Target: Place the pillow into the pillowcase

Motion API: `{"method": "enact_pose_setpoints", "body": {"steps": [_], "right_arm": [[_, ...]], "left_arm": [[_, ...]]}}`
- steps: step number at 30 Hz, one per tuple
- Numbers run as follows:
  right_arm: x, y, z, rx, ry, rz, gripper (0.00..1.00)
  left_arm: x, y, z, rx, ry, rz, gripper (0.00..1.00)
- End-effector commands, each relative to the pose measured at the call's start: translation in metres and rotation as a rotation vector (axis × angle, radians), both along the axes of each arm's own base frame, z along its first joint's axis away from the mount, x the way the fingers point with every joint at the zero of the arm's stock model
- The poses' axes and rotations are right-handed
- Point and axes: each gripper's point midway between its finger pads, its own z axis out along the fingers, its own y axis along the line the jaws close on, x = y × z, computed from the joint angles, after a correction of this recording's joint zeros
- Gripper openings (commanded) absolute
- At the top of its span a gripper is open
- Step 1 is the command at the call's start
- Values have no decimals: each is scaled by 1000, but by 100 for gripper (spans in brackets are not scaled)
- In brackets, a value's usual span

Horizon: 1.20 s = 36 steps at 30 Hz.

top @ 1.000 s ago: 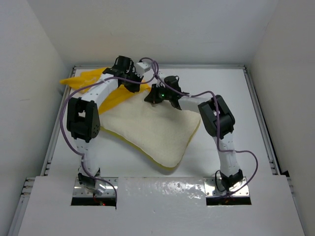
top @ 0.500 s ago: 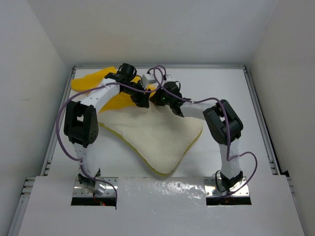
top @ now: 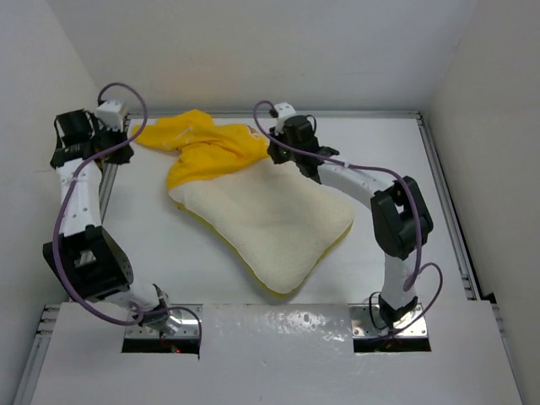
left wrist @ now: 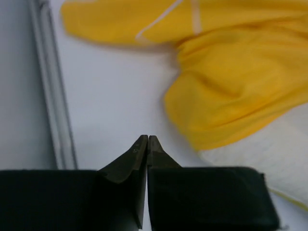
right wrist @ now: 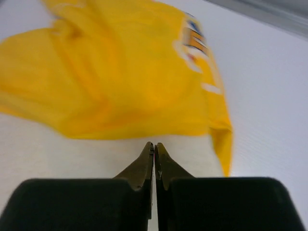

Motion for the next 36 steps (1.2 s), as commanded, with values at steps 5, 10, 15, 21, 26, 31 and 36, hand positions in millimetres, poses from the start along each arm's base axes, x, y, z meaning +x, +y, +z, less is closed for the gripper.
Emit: {"method": "enact_pose_setpoints", "body": {"steps": [5,10,15,21,26,31,36], "right_arm": [[-90,126,61,-114,-151,448,65],[-141,178,37,-166,-153,577,79],[-162,201,8,-175,-112,608,80],[-154,193,-13,-217,-100,543,80],[-143,193,-29,-273,-95,521,82],[-135,196,-59,-305,-54,513,90],[-137,192,-91,-327,11,479,90]], "left_arm": [[-37,38,-150,-18,318,155,33],[-18,33,-185,-98,315,190,64],[-7,18,-199,-162,309,193,63],[-15,-23,-214,-243,391,99,57],[-24,-33,-216,-268,404,76,57],[-10,-53,-217,-365,408,47,63],[6,-87,-232,-469,450,55,51]]}}
